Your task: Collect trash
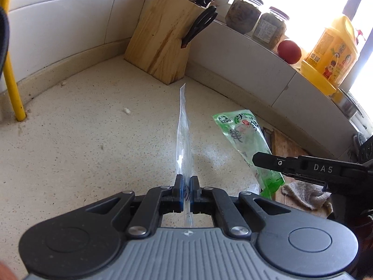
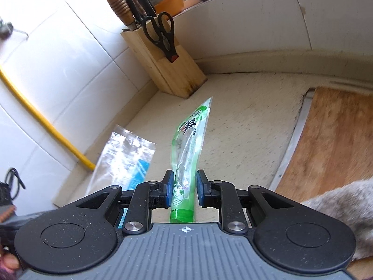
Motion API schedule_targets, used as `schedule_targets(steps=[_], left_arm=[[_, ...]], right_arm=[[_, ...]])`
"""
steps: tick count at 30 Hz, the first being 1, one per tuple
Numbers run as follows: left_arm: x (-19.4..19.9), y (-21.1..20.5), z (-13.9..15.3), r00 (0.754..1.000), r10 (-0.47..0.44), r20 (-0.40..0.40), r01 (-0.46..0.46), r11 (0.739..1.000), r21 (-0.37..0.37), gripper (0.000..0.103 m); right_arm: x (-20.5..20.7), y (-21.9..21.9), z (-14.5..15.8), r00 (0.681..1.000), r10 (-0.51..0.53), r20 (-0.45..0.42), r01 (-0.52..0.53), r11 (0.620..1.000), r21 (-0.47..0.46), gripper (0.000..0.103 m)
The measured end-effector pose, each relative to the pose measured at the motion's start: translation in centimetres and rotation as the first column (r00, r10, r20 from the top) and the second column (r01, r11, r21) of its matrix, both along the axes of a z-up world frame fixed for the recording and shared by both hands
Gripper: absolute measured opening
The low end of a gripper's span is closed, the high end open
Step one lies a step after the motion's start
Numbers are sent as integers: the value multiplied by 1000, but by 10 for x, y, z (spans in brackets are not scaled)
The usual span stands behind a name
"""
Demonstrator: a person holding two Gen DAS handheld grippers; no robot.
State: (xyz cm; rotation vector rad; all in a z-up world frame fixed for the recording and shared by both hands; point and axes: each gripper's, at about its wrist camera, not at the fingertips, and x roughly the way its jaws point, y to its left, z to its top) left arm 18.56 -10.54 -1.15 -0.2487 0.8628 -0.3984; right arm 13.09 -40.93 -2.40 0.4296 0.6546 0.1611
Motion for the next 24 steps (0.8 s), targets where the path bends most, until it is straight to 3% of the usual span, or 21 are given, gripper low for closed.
schedule_targets(steps=[3, 6, 12, 13, 15, 16, 21, 24], left_arm=[[-2, -1, 2, 1000, 3, 4, -4, 1000, 18, 1], [-5, 0, 4, 1000, 0, 17, 0, 1000, 31, 1], [-15, 8, 3, 1000, 0, 18, 0, 1000, 21, 1], [-17, 12, 1, 1000, 3, 16, -3, 1000, 16, 1], [-22, 20, -2, 1000, 10, 8, -10, 1000, 5, 1], [-23, 24, -4, 1000, 15, 2, -15, 1000, -2, 1], [-27, 39, -12, 999, 37, -22, -38, 999, -22, 1], [-30, 43, -13, 999, 28, -22, -29, 999, -31, 1]], right_arm=[[-2, 1, 2, 1000, -4, 11, 3, 1000, 8, 26], [-3, 4, 5, 1000, -11, 14, 11, 1000, -19, 19], [1, 9, -8, 998, -32, -52, 29, 998, -54, 16], [2, 12, -10, 998, -23, -67, 18, 998, -65, 18], [0, 14, -12, 997, -44, -62, 38, 995, -96, 35], [-1, 13, -13, 997, -39, -65, 33, 995, -93, 49], [9, 4, -23, 991, -40, -129, 32, 998, -57, 54], [15, 3, -26, 989, -9, -147, 3, 999, -39, 65]])
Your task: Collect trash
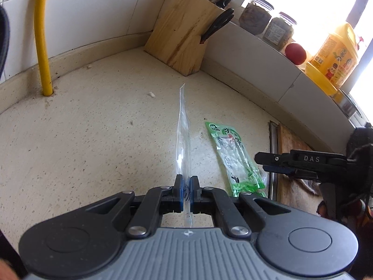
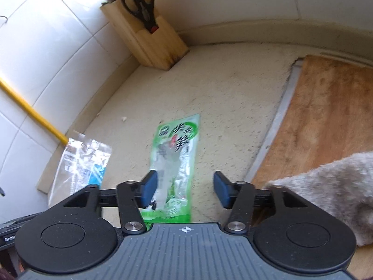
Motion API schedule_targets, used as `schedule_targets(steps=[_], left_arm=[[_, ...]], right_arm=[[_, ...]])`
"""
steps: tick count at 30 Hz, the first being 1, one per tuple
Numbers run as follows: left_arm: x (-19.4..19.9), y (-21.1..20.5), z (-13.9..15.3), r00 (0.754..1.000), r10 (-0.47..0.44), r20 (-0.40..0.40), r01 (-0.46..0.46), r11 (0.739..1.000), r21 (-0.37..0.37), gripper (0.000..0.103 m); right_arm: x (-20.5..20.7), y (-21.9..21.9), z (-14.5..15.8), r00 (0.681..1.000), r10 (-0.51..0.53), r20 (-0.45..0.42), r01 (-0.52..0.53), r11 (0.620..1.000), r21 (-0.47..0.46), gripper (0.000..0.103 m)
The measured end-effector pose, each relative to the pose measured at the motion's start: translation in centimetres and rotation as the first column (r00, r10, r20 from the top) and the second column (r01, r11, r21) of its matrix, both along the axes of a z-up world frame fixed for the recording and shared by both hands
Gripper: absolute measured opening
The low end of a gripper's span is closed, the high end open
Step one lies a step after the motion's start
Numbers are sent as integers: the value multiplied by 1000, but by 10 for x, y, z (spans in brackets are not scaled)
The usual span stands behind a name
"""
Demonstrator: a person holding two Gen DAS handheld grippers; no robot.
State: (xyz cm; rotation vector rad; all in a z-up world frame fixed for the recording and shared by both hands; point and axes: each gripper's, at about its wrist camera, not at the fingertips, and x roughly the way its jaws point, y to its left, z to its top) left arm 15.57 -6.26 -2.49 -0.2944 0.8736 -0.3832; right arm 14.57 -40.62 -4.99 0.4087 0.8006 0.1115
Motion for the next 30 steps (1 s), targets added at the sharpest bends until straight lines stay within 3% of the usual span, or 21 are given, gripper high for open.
schedule_targets(steps=[1, 4, 9, 12, 15, 18, 19, 22, 24, 30], left_arm=[[0, 0, -1, 1000, -4, -1, 4, 1000, -5, 1], [3, 0, -6, 1000, -13, -22, 12, 999, -34, 1], [9, -8, -15, 998, -34, -58, 29, 997, -73, 1], [12, -13, -23, 995, -44, -91, 35, 995, -97, 1], [15, -17, -30, 991, -54, -118, 40, 992, -123, 2], [19, -18, -37, 986, -60, -154, 37, 988, -148, 2], [19, -18, -39, 985, -59, -164, 35, 989, -147, 2], [20, -19, -41, 985, -48, -167, 25, 991, -134, 2], [23, -20, -39, 986, -34, -161, 14, 992, -123, 2], [26, -17, -29, 992, -23, -128, 3, 988, -154, 2]], right_arm=[[2, 3, 0, 1000, 11, -2, -11, 1000, -3, 69], [9, 9, 0, 998, 62, -14, -61, 998, 7, 70], [15, 1, -2, 992, 129, -2, -127, 980, 151, 68], [20, -12, -15, 988, 153, -18, -137, 927, 350, 56], [26, -8, -30, 982, 184, -43, -153, 909, 387, 37], [33, 0, -38, 977, 212, -31, -175, 873, 456, 28], [35, 4, -38, 975, 221, -17, -188, 865, 466, 24], [41, 14, -33, 979, 200, -32, -174, 910, 376, 13], [42, 14, -34, 981, 185, -55, -153, 919, 363, 11], [27, 8, -22, 985, 168, 24, -161, 880, 447, 9]])
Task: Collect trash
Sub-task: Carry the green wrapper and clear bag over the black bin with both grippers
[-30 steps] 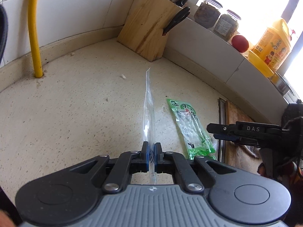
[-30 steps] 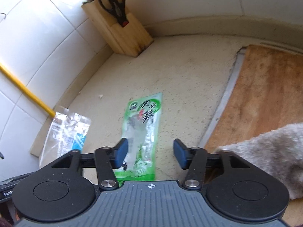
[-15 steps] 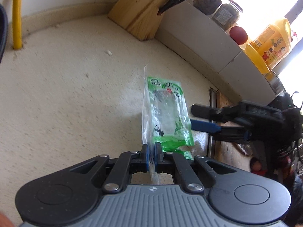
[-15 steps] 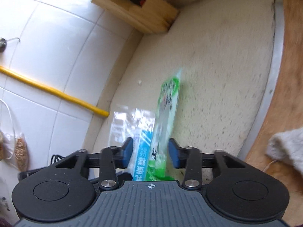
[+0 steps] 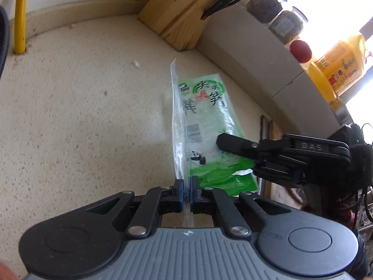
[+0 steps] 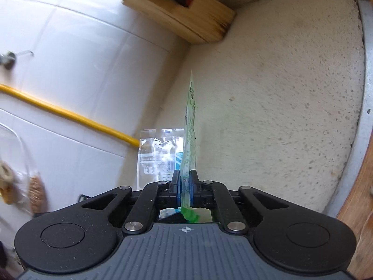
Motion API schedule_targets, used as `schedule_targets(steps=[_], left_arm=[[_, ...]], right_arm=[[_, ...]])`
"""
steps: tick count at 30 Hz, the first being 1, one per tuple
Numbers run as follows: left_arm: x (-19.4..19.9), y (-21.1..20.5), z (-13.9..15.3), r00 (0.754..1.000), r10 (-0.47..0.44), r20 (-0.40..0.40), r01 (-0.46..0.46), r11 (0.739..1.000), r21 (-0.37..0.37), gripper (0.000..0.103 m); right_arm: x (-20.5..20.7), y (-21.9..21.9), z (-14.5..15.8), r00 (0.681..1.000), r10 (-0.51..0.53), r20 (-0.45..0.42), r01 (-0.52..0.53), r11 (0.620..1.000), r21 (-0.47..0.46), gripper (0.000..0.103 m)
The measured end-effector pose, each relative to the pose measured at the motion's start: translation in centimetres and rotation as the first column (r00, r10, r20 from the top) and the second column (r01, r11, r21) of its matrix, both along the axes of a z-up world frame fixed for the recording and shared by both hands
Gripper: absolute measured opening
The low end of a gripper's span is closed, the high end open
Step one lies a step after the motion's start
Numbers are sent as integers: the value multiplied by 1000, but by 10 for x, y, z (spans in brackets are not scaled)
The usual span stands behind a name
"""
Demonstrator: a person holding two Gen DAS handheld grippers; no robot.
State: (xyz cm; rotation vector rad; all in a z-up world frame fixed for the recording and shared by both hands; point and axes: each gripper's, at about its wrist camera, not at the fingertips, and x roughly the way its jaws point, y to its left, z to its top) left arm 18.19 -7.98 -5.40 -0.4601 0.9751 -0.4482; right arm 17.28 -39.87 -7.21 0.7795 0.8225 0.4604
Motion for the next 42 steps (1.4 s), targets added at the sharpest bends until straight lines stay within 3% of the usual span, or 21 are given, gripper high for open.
schedule_targets(steps=[9, 15, 29, 42], left_arm=[[-9, 16, 32, 996, -7, 91, 11, 999, -40, 2], [-21, 30, 49, 990, 8, 139, 0, 998, -59, 2], [-79, 107, 81, 962, 144, 234, -148, 989, 1, 2], [-159, 187, 93, 913, 292, 286, -318, 947, 48, 2]], right_arm=[[-35, -13, 18, 997, -46, 57, 39, 992, 122, 9], [-37, 11, 33, 995, -31, 91, 20, 992, 127, 9], [-42, 112, 51, 980, 148, 136, -161, 983, 90, 10], [-38, 211, 73, 930, 336, 146, -348, 935, 68, 10]])
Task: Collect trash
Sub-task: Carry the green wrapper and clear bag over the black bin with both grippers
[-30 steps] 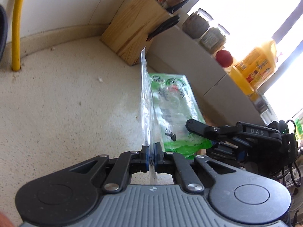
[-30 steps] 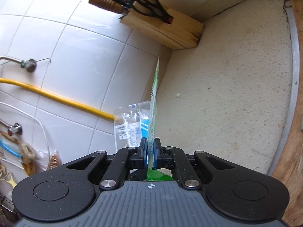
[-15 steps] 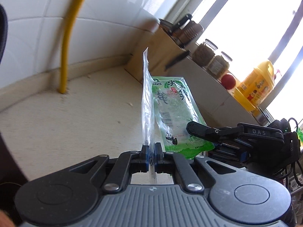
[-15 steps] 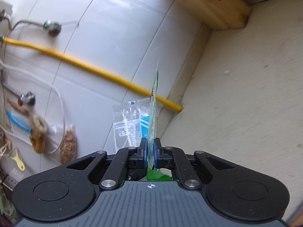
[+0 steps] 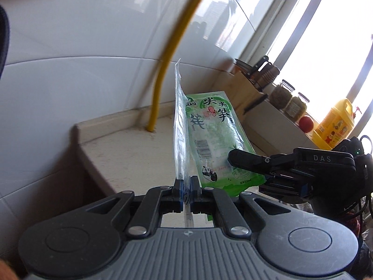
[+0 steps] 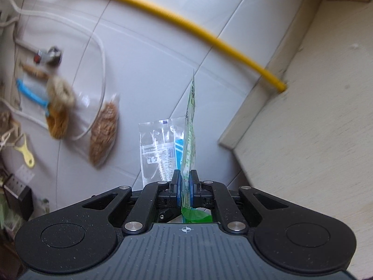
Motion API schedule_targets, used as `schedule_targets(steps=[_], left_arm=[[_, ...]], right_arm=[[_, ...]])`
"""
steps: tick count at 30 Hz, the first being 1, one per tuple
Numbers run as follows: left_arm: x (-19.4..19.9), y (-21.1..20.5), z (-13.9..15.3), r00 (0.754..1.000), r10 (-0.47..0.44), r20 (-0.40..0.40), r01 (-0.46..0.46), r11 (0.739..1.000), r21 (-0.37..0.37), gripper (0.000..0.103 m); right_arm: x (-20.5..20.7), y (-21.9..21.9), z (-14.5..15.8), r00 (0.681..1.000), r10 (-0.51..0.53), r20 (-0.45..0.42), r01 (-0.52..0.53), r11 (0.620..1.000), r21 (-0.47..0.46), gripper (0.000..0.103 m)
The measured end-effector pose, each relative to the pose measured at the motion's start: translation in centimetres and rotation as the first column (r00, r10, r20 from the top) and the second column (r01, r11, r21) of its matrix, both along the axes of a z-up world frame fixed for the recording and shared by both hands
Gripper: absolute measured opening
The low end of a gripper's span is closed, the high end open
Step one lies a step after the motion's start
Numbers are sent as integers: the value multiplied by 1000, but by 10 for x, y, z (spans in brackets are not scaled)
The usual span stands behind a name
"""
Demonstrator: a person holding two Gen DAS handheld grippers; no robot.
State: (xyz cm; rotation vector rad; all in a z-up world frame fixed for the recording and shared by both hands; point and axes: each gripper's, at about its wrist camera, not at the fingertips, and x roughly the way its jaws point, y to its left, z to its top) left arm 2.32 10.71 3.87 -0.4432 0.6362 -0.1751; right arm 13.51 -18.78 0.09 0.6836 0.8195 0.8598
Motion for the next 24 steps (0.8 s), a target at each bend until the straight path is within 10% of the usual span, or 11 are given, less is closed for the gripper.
schedule_targets(steps=[24], left_arm=[[-109, 48, -20, 992, 106, -63, -105, 994, 26, 2]], right_arm=[[-54, 103, -35, 977, 192, -92, -198, 978, -59, 11]])
